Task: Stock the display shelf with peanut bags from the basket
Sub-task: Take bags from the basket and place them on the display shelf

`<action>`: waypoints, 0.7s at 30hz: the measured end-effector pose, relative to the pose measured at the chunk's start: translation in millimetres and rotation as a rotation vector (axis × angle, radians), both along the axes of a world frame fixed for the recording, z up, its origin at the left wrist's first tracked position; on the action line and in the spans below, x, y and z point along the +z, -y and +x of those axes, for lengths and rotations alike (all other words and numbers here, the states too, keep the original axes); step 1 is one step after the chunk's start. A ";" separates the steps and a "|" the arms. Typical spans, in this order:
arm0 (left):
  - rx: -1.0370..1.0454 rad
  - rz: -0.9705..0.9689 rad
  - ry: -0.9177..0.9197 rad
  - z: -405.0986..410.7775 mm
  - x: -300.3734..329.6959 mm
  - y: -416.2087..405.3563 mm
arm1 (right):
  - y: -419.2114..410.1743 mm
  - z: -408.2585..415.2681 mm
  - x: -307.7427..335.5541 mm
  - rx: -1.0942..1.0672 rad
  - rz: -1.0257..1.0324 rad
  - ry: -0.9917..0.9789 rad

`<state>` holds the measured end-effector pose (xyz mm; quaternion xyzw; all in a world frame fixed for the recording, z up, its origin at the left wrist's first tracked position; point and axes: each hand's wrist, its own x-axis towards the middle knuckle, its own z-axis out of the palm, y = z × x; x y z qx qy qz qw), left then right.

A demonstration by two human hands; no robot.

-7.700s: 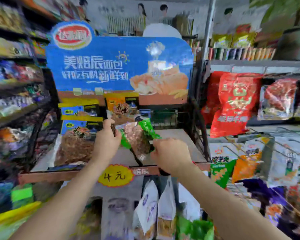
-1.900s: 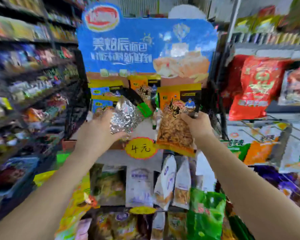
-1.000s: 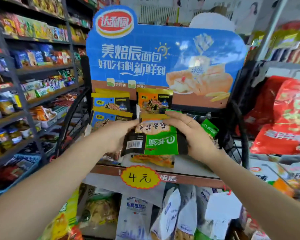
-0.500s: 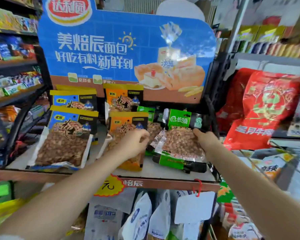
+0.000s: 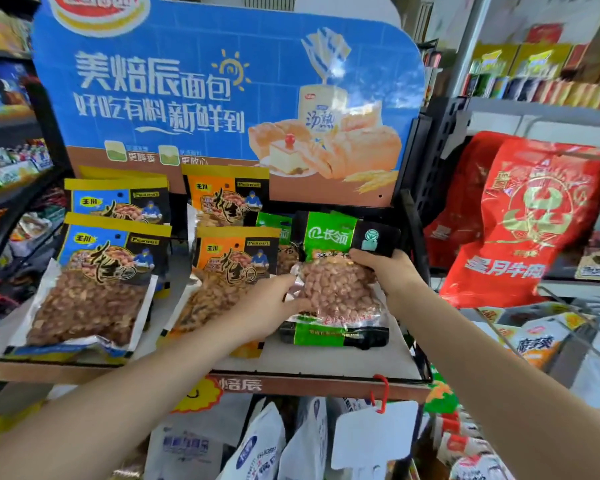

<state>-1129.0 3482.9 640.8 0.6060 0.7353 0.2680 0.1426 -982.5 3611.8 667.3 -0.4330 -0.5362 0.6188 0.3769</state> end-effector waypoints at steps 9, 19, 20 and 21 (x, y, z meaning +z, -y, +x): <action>0.056 0.017 -0.194 15.5 -9.6 -23.9 | -7.7 -8.5 34.3 -0.024 0.412 0.260; -0.092 0.171 -0.472 1.5 -0.5 45.6 | 65.9 27.3 -6.3 -0.189 0.610 0.531; -0.147 0.217 -0.510 1.4 -1.2 56.3 | 79.7 34.9 -11.9 -0.201 0.679 0.582; -0.205 0.260 -0.544 2.2 -3.4 66.7 | 92.4 42.6 -17.6 -0.222 0.742 0.617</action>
